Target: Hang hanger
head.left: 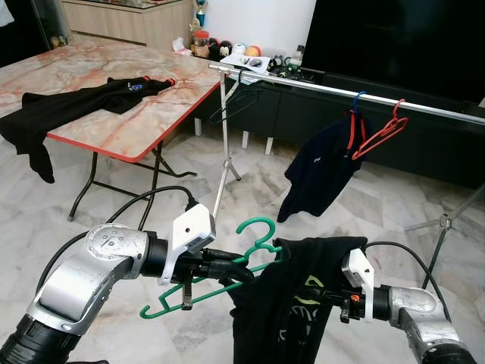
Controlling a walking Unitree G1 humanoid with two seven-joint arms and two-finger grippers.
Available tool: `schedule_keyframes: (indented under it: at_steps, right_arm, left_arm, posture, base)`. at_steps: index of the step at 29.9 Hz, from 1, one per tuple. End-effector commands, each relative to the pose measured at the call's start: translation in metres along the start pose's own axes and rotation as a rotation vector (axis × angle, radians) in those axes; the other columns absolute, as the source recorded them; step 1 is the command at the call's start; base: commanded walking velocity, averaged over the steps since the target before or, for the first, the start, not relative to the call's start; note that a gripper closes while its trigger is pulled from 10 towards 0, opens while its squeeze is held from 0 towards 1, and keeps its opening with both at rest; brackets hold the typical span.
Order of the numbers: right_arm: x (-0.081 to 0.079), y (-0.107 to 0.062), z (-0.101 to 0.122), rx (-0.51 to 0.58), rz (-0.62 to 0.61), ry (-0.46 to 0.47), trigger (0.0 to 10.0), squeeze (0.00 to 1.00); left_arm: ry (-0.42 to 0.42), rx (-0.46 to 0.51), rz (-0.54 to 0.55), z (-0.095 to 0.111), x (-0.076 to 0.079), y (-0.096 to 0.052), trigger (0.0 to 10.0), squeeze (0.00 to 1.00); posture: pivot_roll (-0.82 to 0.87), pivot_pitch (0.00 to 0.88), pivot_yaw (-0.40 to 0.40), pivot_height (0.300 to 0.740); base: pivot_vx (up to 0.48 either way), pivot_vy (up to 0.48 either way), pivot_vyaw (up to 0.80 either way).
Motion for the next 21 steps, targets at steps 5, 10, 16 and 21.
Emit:
schedule_keyframes:
  at_steps: [5,10,16,21]
  right_arm:
    - [0.003,-0.003,0.007,-0.001,-0.015,-0.023,0.0,0.0]
    - [0.007,-0.01,0.009,0.0,-0.038,-0.03,0.0,0.0]
    - [0.018,-0.03,0.015,-0.002,-0.103,-0.048,0.0,0.0]
    - [0.026,-0.045,0.018,-0.019,-0.157,-0.068,0.0,0.0]
  left_arm:
    - [0.053,0.061,-0.04,0.019,0.002,0.0,0.0,0.0]
    - [0.045,0.028,-0.039,0.012,0.004,-0.007,0.0,0.0]
    - [0.008,-0.058,-0.061,-0.01,0.014,-0.02,0.0,0.0]
    - [-0.02,-0.157,-0.077,-0.03,0.021,-0.03,0.0,0.0]
  posture:
    - [0.15,0.031,-0.099,0.74]
    - [0.14,0.026,-0.097,0.74]
    - [0.14,0.015,-0.098,0.74]
    - [0.14,0.013,-0.1,0.74]
  base:
    - [0.0,0.0,0.0]
    - [0.0,0.0,0.0]
    - [0.0,0.0,0.0]
    - [0.0,0.0,0.0]
Point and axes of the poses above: a point about 5 cm out from each wrist's last joint towards the gripper, its own y axis pointing out of the wrist towards the gripper, its own z axis along the axis of the wrist's last joint, x = y × z, the point moved 5 cm from there along y, pointing out of the wrist towards the gripper, and after that the axes turned 13 degrees about y, right-handed, at the moved point
